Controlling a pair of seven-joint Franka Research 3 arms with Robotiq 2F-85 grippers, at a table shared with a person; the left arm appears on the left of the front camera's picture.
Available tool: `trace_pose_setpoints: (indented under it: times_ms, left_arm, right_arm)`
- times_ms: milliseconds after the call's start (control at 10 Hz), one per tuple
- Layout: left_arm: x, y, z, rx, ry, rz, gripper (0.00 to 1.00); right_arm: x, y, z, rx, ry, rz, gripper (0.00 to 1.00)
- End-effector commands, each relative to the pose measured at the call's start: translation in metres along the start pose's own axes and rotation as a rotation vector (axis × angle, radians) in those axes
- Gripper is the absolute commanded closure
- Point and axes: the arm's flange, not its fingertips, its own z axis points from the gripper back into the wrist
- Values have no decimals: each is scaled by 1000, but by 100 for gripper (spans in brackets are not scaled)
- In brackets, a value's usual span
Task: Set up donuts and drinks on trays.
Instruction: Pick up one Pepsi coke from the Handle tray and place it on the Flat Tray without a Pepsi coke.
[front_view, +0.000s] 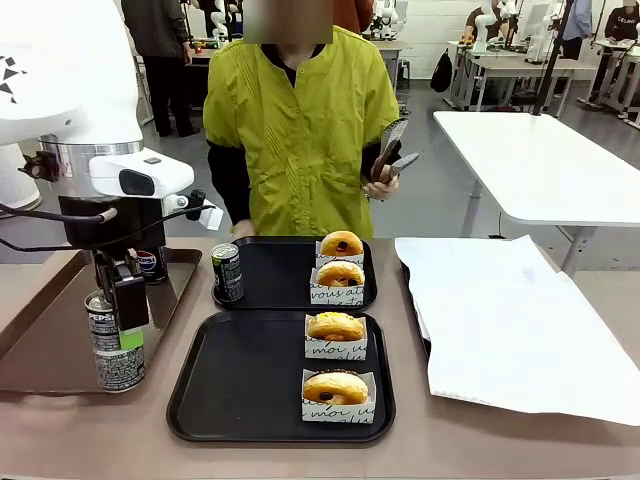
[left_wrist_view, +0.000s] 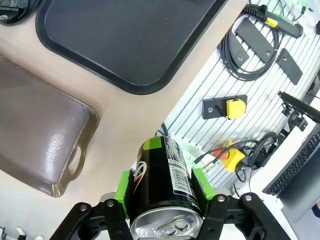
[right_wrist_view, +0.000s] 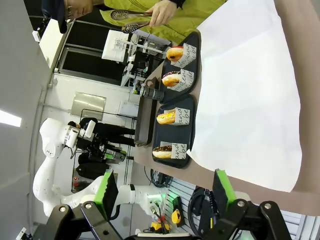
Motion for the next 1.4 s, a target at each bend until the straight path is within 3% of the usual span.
trace_pose_setpoints:
  times_ms: [0, 600, 800, 1000, 1300]
  left_arm:
    - [25, 10, -8, 3, -45, 41, 41]
    - [112, 46, -56, 57, -172, 133, 41]
    - [124, 49, -82, 93, -215, 123, 41]
    - [139, 63, -106, 123, -183, 112, 41]
    - [139, 65, -109, 127, -184, 117, 41]
  right_arm:
    - [2, 1, 0, 19, -9, 20, 0]
    - [2, 1, 0, 19, -9, 20, 0]
    - [2, 1, 0, 19, -9, 20, 0]
    - [2, 1, 0, 19, -9, 20, 0]
    - [2, 1, 0, 19, -9, 20, 0]
